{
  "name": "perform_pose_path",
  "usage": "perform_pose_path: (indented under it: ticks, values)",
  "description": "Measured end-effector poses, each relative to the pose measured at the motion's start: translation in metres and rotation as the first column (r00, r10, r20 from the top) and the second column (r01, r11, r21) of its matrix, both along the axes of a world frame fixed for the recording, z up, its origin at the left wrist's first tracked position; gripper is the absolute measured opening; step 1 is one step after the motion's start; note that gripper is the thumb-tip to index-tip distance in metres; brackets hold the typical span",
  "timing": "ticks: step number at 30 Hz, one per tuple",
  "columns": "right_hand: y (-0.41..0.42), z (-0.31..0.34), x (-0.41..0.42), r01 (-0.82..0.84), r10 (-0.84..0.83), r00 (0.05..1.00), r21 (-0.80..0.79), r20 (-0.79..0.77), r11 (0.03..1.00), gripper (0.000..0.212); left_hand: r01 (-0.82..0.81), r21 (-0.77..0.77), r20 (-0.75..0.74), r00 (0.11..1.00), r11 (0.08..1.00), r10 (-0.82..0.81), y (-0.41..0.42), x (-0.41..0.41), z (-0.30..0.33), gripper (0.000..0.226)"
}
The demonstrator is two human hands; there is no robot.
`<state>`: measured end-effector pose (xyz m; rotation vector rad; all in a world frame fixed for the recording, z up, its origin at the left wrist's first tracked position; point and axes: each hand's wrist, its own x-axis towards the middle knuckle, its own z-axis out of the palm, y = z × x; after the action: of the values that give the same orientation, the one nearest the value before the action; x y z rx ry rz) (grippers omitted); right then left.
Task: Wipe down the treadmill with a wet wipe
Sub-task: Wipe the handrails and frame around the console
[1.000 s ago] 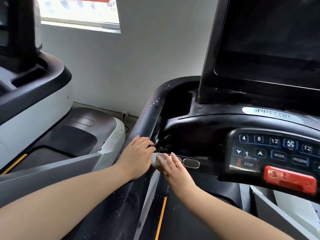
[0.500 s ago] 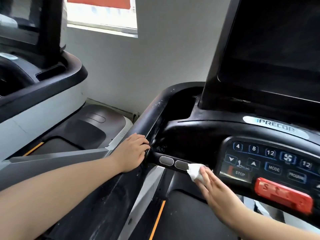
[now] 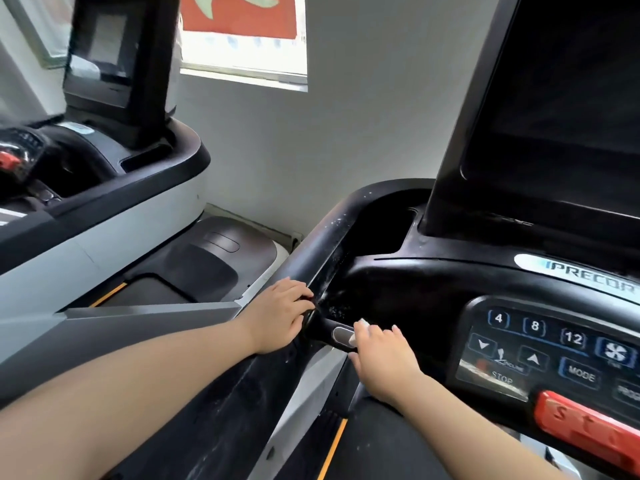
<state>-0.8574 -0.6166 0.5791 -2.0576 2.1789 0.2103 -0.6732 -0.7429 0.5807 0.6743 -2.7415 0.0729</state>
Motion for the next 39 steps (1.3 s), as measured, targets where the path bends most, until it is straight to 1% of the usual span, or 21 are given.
perform_pose_path:
  ticks: [2, 5, 6, 7, 8, 9, 10, 11, 13, 14, 16, 17, 19, 23, 27, 28, 30, 32, 35, 37, 39]
  values:
    - [-0.008, -0.001, 0.008, -0.037, 0.037, 0.999, -0.007, 0.027, 0.999, 0.059, -0.004, 0.005, 0.0, 1.0, 1.0, 0.004, 0.0, -0.001, 0.002, 0.037]
    - [-0.021, -0.002, 0.017, -0.081, 0.081, 0.989, -0.008, 0.124, 0.997, 0.056, -0.025, -0.017, -0.006, 1.0, 1.0, 0.025, 0.002, 0.0, 0.002, 0.039]
    - [-0.026, -0.002, 0.019, -0.055, 0.064, 0.976, -0.049, 0.206, 0.997, 0.055, -0.039, -0.021, -0.007, 0.999, 0.999, 0.039, 0.002, 0.002, 0.001, 0.04]
    - [-0.031, -0.002, 0.021, 0.014, 0.014, 0.947, -0.084, 0.32, 0.996, 0.055, -0.057, -0.017, -0.015, 0.998, 0.998, 0.057, 0.0, 0.003, 0.0, 0.041]
    - [-0.036, -0.003, 0.024, 0.115, -0.05, 0.886, -0.113, 0.462, 0.987, 0.056, -0.074, 0.0, -0.038, 0.997, 0.997, 0.074, -0.004, 0.003, -0.001, 0.041]
    - [-0.041, -0.003, 0.029, 0.214, -0.101, 0.787, -0.115, 0.609, 0.97, 0.058, -0.089, 0.018, -0.071, 0.993, 0.996, 0.091, -0.009, 0.002, 0.0, 0.041]
    - [-0.046, -0.003, 0.036, 0.296, -0.139, 0.664, -0.088, 0.735, 0.951, 0.062, -0.102, 0.029, -0.1, 0.989, 0.994, 0.105, -0.015, 0.001, 0.002, 0.04]
    - [-0.05, -0.001, 0.046, 0.33, -0.161, 0.542, -0.033, 0.825, 0.943, 0.065, -0.119, 0.031, -0.118, 0.985, 0.992, 0.122, -0.021, -0.001, 0.004, 0.04]
    - [-0.057, 0.0, 0.071, 0.311, -0.204, 0.325, 0.099, 0.923, 0.945, 0.068, -0.176, 0.019, -0.114, 0.978, 0.984, 0.177, -0.033, -0.005, 0.005, 0.041]
    - [-0.06, -0.001, 0.084, 0.312, -0.221, 0.234, 0.142, 0.947, 0.939, 0.069, -0.202, 0.042, -0.1, 0.974, 0.978, 0.205, -0.036, -0.006, 0.006, 0.041]
    - [-0.068, -0.003, 0.099, 0.372, -0.231, 0.106, 0.177, 0.967, 0.911, 0.07, -0.236, 0.138, -0.1, 0.963, 0.962, 0.25, -0.04, -0.007, 0.001, 0.043]
    - [-0.073, -0.004, 0.102, 0.415, -0.22, 0.081, 0.168, 0.972, 0.894, 0.07, -0.241, 0.16, -0.104, 0.96, 0.957, 0.259, -0.042, -0.008, -0.002, 0.043]
    - [-0.087, -0.007, 0.1, 0.479, -0.206, 0.077, 0.145, 0.976, 0.866, 0.068, -0.248, 0.194, -0.1, 0.958, 0.949, 0.27, -0.045, -0.009, -0.006, 0.044]
    - [-0.128, -0.008, 0.077, 0.544, -0.174, -0.042, 0.169, 0.984, 0.822, 0.068, -0.234, 0.226, -0.115, 0.958, 0.946, 0.264, -0.045, -0.01, -0.004, 0.047]
    - [-0.17, -0.015, 0.043, 0.596, -0.162, -0.072, 0.173, 0.984, 0.785, 0.05, -0.21, 0.21, -0.102, 0.967, 0.955, 0.235, -0.043, -0.009, -0.001, 0.046]
    - [-0.181, -0.017, 0.032, 0.612, -0.165, -0.07, 0.173, 0.984, 0.771, 0.05, -0.212, 0.203, -0.099, 0.967, 0.956, 0.236, -0.044, -0.008, -0.002, 0.045]
    - [-0.197, -0.015, 0.017, 0.632, -0.171, -0.049, 0.163, 0.984, 0.758, 0.04, -0.221, 0.199, -0.098, 0.965, 0.955, 0.244, -0.043, -0.008, -0.002, 0.044]
    - [-0.196, -0.011, 0.016, 0.615, -0.185, -0.017, 0.156, 0.983, 0.773, 0.047, -0.218, 0.217, -0.093, 0.966, 0.952, 0.242, -0.044, -0.007, -0.002, 0.044]
    - [-0.142, -0.019, 0.05, 0.488, -0.154, 0.051, 0.11, 0.987, 0.866, 0.072, -0.212, 0.234, -0.096, 0.966, 0.949, 0.24, -0.046, -0.007, 0.0, 0.042]
    - [-0.098, -0.025, 0.074, 0.377, -0.136, 0.127, 0.079, 0.983, 0.923, 0.074, -0.213, 0.308, -0.148, 0.952, 0.927, 0.268, -0.051, -0.01, 0.006, 0.04]
    - [-0.093, -0.027, 0.079, 0.37, -0.147, 0.146, 0.084, 0.978, 0.925, 0.074, -0.214, 0.383, -0.193, 0.933, 0.899, 0.304, -0.062, -0.016, 0.014, 0.041]
